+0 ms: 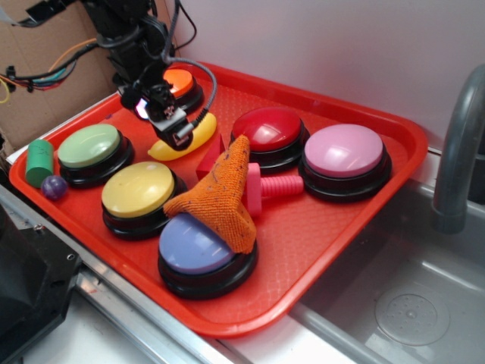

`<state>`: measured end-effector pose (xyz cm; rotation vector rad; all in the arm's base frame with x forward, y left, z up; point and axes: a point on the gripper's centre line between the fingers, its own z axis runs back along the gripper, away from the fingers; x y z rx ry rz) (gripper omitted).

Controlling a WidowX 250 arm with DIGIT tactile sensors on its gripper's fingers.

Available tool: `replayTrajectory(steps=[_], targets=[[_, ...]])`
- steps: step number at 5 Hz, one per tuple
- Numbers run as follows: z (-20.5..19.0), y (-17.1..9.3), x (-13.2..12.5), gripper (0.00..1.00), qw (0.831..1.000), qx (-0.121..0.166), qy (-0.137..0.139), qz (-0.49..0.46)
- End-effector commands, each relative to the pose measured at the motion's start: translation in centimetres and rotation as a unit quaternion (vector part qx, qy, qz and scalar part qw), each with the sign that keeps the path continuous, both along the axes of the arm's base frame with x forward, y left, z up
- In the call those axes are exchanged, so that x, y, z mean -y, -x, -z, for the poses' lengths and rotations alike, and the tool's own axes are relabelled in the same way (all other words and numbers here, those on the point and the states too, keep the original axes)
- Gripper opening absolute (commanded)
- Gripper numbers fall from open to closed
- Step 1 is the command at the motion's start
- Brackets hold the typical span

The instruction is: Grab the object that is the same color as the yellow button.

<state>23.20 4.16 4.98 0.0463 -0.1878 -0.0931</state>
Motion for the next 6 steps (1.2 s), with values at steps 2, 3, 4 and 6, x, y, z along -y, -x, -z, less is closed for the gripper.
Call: replayTrajectory(steps=[2, 3, 4, 6], targets=[[2.4, -0.9, -1.0, 1.0, 1.0, 0.005, 0.025, -0.007], [2.8, -1.0, -1.2, 0.95, 1.0, 0.001, 0.027, -0.008], [2.2, -0.7, -1.7, 0.0, 0.999, 0.021, 0.029, -0.011], [0.4, -0.7, -1.6, 0.0, 0.999, 0.017, 0.033, -0.034]])
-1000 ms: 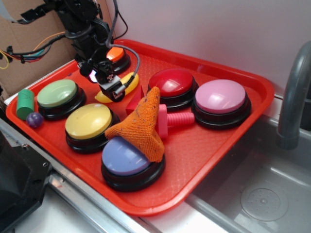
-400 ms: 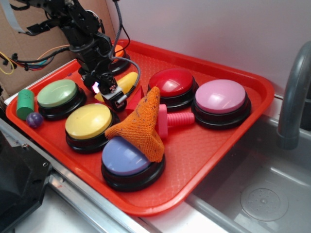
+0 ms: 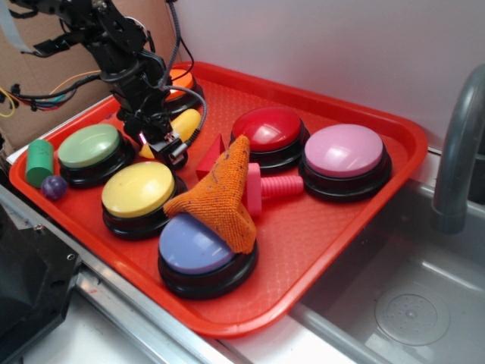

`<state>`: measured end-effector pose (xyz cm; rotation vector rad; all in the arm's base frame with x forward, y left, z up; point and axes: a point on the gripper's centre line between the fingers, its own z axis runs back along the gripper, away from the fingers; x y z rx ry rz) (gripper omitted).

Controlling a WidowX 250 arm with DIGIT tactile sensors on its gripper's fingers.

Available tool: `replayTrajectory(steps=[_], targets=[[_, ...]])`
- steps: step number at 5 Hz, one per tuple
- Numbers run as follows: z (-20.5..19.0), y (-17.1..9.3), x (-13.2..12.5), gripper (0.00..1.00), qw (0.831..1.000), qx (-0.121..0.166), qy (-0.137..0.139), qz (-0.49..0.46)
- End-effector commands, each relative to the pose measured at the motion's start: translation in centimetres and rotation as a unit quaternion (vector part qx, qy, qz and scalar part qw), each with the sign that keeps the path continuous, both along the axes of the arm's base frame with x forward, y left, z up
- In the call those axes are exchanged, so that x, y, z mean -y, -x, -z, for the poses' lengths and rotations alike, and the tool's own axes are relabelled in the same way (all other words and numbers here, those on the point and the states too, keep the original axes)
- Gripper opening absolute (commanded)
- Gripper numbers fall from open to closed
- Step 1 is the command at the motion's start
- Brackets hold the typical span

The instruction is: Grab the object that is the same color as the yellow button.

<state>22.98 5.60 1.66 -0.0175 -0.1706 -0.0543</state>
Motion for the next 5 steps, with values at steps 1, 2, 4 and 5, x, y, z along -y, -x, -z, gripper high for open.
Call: replayTrajectory(steps=[1, 2, 4, 5], targets=[[-6.8, -1.1, 0.6, 0.0, 0.999, 0.015, 0.013, -0.045], [-10.7, -0.9, 1.9, 0.0, 0.997, -0.003, 0.008, -0.072], [-16.4, 0.4, 4.8, 0.0, 0.996, -0.005, 0.028, -0.084], [-16.5, 0.7, 4.8, 0.0, 0.992, -0.014, 0.027, -0.119]])
